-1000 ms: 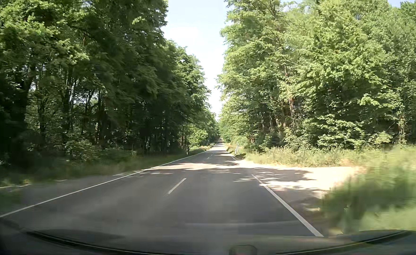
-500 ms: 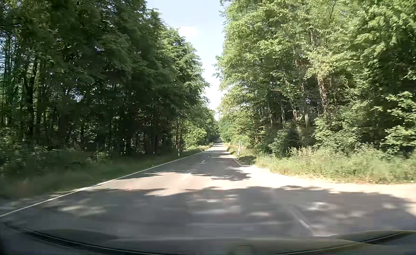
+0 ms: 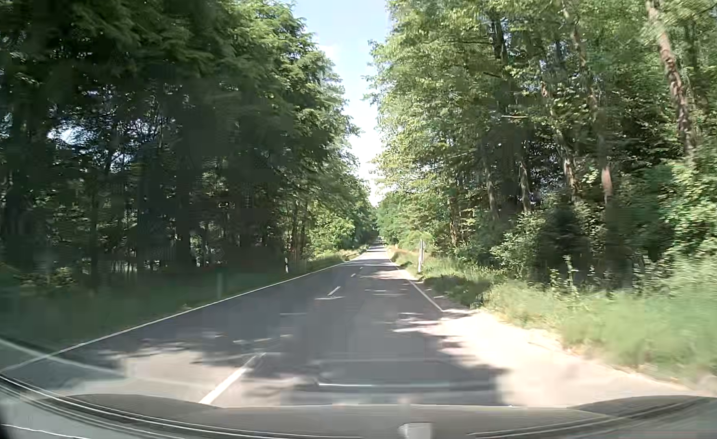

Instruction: Follow the waypoints while adhering to traffic rules and regulations

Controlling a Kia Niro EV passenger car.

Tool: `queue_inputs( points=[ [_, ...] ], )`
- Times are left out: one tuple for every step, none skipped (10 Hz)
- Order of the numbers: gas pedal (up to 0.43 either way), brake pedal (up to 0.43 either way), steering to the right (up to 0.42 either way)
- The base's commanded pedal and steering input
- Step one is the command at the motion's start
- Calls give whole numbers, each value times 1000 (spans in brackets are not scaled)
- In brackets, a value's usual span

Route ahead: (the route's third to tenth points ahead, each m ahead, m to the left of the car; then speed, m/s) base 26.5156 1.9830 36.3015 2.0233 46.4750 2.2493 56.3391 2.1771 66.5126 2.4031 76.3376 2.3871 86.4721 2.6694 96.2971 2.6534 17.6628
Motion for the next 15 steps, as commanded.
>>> queue_inputs(
  points=[
    [39, 30, 0],
    [39, 30, 0],
    [39, 30, 0],
    [39, 30, 0],
    [39, 30, -1],
    [39, 30, 0],
    [39, 30, -1],
    [39, 30, -1],
    [39, 30, -1],
    [39, 30, 0],
    [39, 30, 0],
    [39, 30, 0],
    [39, 30, 0],
    [39, 30, -1],
    [39, 30, 0]
  ],
)
